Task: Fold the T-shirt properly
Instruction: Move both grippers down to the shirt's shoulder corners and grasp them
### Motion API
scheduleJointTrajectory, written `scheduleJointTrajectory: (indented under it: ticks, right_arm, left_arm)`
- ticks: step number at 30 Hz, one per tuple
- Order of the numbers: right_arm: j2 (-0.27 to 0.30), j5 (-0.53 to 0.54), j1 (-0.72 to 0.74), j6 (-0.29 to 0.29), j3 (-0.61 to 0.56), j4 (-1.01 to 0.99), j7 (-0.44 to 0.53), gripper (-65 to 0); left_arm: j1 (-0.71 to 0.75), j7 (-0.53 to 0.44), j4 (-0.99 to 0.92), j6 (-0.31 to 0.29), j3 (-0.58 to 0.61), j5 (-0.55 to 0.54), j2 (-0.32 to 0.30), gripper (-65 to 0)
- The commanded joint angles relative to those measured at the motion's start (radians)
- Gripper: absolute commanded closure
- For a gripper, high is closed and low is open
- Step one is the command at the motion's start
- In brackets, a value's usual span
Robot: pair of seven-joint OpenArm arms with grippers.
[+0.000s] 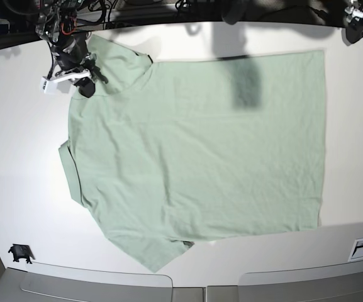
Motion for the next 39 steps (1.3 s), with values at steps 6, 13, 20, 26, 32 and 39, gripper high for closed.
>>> scheduleJointTrajectory:
  ticks: [6,13,20,26,32,39]
  right_arm:
    - [0.011,0.011,0.003,0.018,0.004,0.014,0.016,0.0]
    - [0.011,0.011,0.003,0.018,0.004,0.014,0.016,0.0]
    - [0.011,0.011,0.003,0.018,0.004,0.014,0.015,0.0]
    - [0.011,0.011,0.003,0.018,0.004,0.014,0.015,0.0]
    - [0.011,0.011,0.003,0.018,0.004,0.014,0.015,0.0]
    - [0.011,0.011,0.003,0.018,0.004,0.014,0.013,0.0]
  left_arm:
    - [-0.021,-0.036,0.006,-0.011,0.105,0.029,-0.014,-28.2]
    - [-0.102,-0.037,-0.074,-0.01,0.161,0.081,-0.013,-28.2]
    - [-0.138,-0.037,-0.155,-0.01,0.235,0.082,-0.013,-28.2]
    - [-0.138,-0.013,-0.154,-0.01,0.298,0.082,-0.01,-28.2]
    - [-0.146,-0.013,-0.154,-0.01,0.32,0.082,-0.011,-28.1]
    - [-0.18,-0.041,-0.154,-0.011,0.319,0.159,-0.011,-13.5]
